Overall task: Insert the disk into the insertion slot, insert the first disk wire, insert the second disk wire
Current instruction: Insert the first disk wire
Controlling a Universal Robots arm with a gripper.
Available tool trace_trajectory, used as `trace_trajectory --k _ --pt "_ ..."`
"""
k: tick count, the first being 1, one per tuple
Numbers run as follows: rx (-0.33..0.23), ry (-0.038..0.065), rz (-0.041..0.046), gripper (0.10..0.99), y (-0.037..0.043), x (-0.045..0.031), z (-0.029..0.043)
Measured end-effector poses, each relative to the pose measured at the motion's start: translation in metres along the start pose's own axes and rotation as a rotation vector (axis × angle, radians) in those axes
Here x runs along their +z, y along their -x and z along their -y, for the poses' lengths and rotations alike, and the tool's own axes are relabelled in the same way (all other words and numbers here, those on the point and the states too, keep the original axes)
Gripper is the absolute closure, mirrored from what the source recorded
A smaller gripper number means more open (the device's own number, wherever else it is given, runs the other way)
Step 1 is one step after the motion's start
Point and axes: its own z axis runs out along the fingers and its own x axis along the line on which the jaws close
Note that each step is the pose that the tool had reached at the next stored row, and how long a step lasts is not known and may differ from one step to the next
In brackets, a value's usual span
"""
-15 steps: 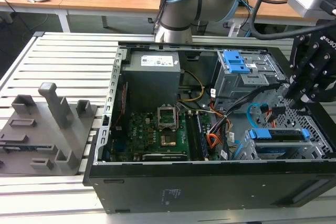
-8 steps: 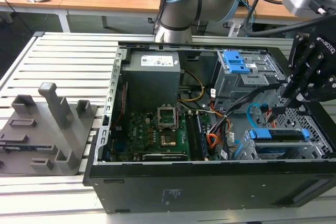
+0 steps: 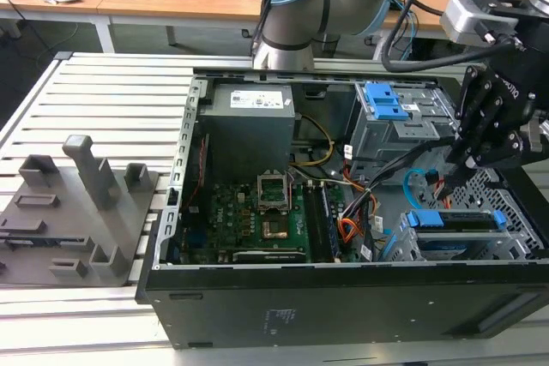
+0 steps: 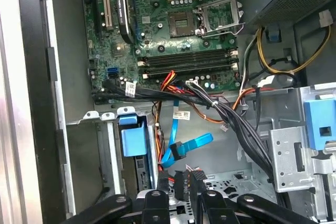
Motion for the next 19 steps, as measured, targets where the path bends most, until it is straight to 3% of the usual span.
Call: trace_trajectory --k 4,7,9,15,16,17,19 --pt "0.000 -0.001 -0.0039 0.784 0.0025 0.0067 0.0012" --pt "0.001 -0.003 -0.0196 0.784 0.0030 0.0117 0.0035" --pt "0.001 -0.003 -0.0206 0.784 0.0032 0.0157 0.0042" --pt "0.001 -0.003 -0.0233 0.784 0.0032 0.0180 0.0044" --pt "0.001 -0.003 -0.0233 0.800 0.0032 0.0180 0.0044" --pt "0.001 -0.003 -0.0233 0.922 0.0032 0.0182 0.0044" --pt "0.001 -0.003 -0.0232 0.922 0.0032 0.0184 0.0044"
